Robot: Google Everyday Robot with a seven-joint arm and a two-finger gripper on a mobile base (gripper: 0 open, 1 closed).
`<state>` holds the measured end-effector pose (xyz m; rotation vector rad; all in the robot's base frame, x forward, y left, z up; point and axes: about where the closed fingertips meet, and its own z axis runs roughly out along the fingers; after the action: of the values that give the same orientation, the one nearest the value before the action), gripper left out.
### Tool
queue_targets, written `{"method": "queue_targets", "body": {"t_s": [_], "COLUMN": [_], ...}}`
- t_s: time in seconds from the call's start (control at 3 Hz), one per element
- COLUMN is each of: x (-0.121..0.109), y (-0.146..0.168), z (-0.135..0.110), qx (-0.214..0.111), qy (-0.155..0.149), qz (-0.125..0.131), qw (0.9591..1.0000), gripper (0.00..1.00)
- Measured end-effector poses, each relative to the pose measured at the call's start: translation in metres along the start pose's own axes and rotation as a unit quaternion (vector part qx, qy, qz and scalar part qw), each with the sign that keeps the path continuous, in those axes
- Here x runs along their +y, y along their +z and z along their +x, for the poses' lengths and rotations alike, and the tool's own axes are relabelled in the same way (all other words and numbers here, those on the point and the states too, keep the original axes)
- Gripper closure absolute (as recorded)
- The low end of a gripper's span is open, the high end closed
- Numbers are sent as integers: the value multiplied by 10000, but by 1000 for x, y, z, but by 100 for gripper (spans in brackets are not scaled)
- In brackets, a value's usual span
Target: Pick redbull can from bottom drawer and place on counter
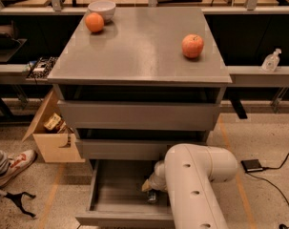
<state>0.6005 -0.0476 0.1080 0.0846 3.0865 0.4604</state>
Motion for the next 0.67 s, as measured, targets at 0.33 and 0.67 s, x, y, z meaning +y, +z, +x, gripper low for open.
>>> {"method": "queue_targets", "body": {"t_s": [0.33,0.67], "x": [2,3], "y": [-7,-8], "z": [0,0], "qx": [1,1], "qy": [-1,-1], "qz": [-1,-1], "qw": [10000,10000], "gripper": [72,96]}}
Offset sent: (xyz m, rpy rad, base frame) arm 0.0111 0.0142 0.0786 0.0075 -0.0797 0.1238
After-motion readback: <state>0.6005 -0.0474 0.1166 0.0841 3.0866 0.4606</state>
